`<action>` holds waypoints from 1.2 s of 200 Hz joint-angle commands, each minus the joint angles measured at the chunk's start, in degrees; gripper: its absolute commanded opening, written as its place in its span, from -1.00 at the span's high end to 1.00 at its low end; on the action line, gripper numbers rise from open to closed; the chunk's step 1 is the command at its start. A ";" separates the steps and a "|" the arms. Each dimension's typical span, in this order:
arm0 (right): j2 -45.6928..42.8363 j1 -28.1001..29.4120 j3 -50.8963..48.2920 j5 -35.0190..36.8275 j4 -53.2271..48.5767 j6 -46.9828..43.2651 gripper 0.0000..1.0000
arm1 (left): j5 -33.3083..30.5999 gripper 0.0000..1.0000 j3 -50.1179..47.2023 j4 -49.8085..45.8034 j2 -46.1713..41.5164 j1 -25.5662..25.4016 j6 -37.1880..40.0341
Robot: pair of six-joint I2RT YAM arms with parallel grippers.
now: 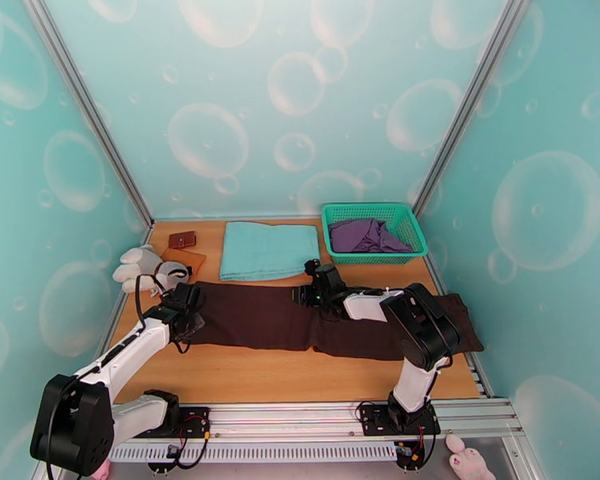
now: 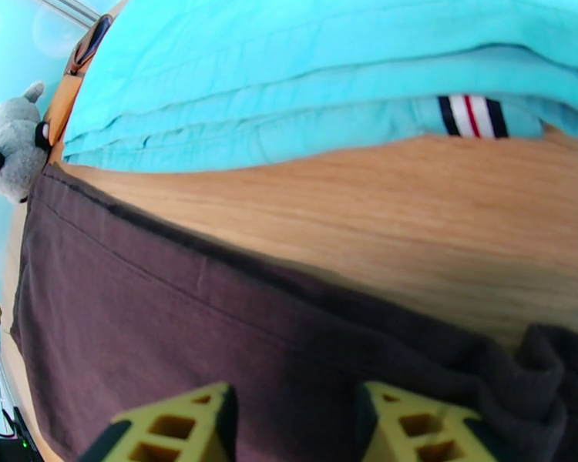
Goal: Fold and stack the trousers
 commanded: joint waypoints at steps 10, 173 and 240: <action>0.35 -0.50 -1.76 -0.28 -2.63 0.69 0.07 | -1.73 0.08 -0.54 -2.87 2.92 0.09 -4.41; 0.97 -0.44 -1.65 -0.81 -2.11 0.73 0.07 | -2.92 0.89 -0.58 -3.32 0.32 -0.91 -5.03; 0.39 -0.37 -2.01 -0.76 -2.06 0.90 0.07 | -11.37 0.95 6.70 -9.99 0.40 1.54 -3.52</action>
